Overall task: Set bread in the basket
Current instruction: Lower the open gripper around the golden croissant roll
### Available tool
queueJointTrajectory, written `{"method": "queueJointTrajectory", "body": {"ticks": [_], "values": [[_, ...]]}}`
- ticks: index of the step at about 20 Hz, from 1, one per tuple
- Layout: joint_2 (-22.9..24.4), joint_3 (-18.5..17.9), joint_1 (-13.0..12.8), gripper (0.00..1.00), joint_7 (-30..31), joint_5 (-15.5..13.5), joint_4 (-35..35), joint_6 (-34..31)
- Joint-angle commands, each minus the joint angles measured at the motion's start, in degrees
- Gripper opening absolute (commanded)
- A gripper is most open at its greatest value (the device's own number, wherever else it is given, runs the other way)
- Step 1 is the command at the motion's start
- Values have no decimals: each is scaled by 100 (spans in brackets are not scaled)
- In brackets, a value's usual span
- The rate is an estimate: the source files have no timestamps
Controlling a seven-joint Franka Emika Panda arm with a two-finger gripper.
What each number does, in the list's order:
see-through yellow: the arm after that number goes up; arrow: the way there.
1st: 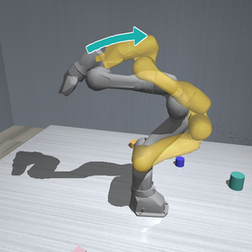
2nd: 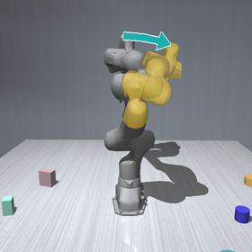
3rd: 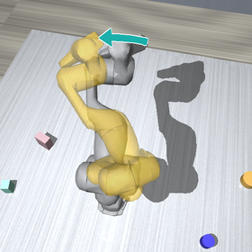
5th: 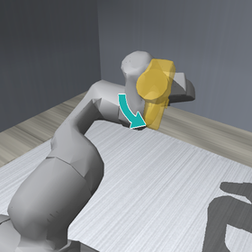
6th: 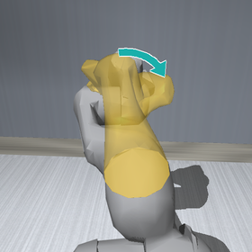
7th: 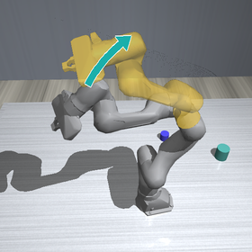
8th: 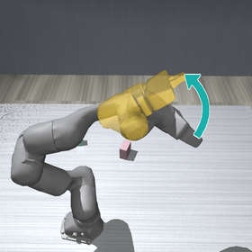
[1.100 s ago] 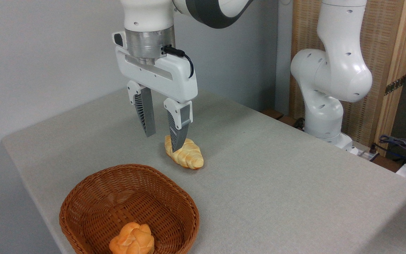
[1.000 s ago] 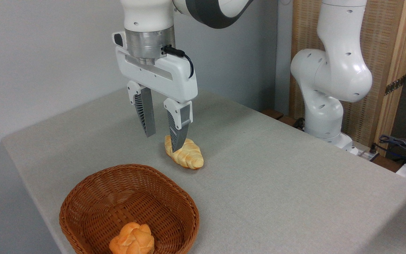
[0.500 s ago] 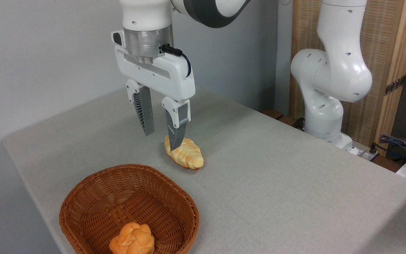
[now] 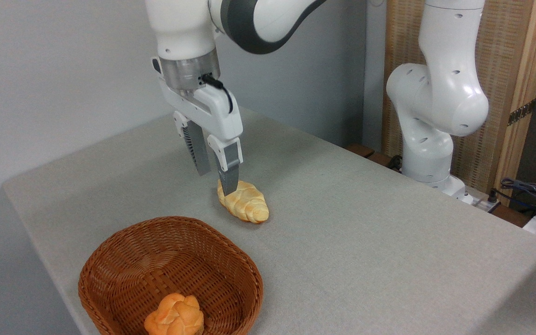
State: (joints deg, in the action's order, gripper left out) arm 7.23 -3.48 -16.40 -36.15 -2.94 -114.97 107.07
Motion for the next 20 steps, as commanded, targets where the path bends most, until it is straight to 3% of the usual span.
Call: {"method": "queueJointTrajectory", "body": {"ticks": [1,7,10,13,20], "values": [[41,-56,-136,100,-1005,66,-228,-90],[-46,-56,-215,100,-3833,75,-404,-204],[-82,-48,-259,100,-4890,75,-448,-204],[-82,-48,-478,100,-5322,504,-518,-195],[-126,-48,-926,100,-5578,549,-685,-186]]}}
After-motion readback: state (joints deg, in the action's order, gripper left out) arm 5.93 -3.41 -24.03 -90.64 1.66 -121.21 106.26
